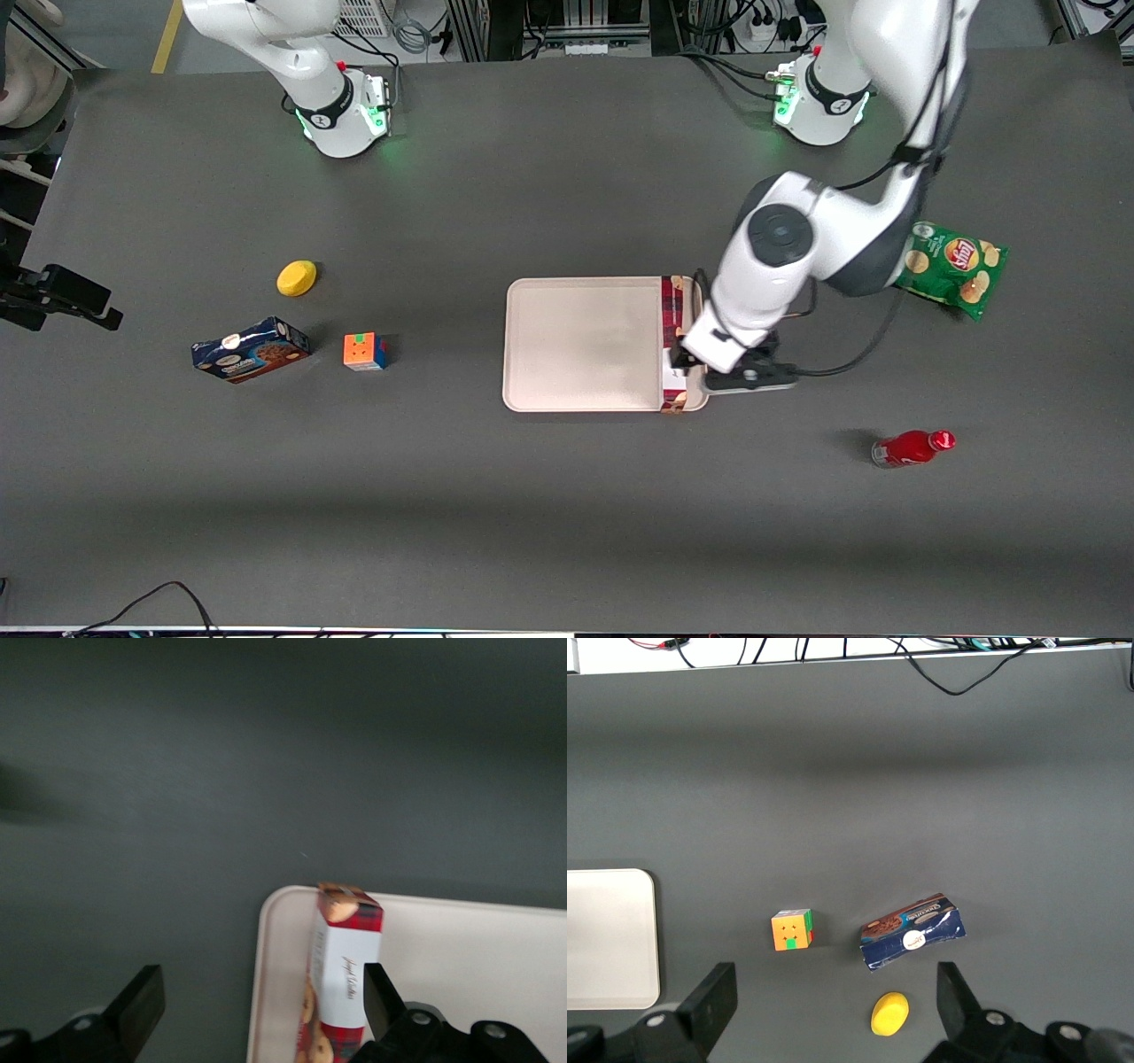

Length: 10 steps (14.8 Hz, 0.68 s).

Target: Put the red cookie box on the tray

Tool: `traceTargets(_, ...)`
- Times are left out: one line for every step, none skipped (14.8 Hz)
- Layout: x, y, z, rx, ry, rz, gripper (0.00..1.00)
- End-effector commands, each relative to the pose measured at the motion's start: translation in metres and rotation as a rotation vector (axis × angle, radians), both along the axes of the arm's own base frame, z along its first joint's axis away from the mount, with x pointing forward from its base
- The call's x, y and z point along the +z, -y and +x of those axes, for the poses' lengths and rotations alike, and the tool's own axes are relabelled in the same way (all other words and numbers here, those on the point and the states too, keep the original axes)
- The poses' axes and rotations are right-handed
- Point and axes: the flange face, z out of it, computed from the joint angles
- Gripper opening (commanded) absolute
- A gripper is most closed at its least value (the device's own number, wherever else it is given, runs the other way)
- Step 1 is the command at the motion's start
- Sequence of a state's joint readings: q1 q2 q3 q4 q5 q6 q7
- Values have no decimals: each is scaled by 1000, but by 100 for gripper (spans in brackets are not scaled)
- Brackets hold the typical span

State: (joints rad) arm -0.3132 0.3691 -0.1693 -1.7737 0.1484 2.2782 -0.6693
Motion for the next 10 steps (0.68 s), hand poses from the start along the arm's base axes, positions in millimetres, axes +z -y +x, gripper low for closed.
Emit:
traceTargets(85,-58,19,-14,11,45,100)
traceTargets(110,-80,24,-31,15,61,100)
traceTargets(133,-99,24,-35,13,65,100)
traceTargets(156,-116,18,-20,14,64,100)
traceTargets(177,-134,11,5,18,68,100)
traceTargets(195,-151,4,26,17,71,100)
traceTargets(211,-169,-2,23,15,76,100)
traceTargets(223,-185,-10,-1,7,88,100)
traceTargets(235,-202,-17,-18,-1,98,100)
traceTargets(244,-219,-22,-31,-7,100,100)
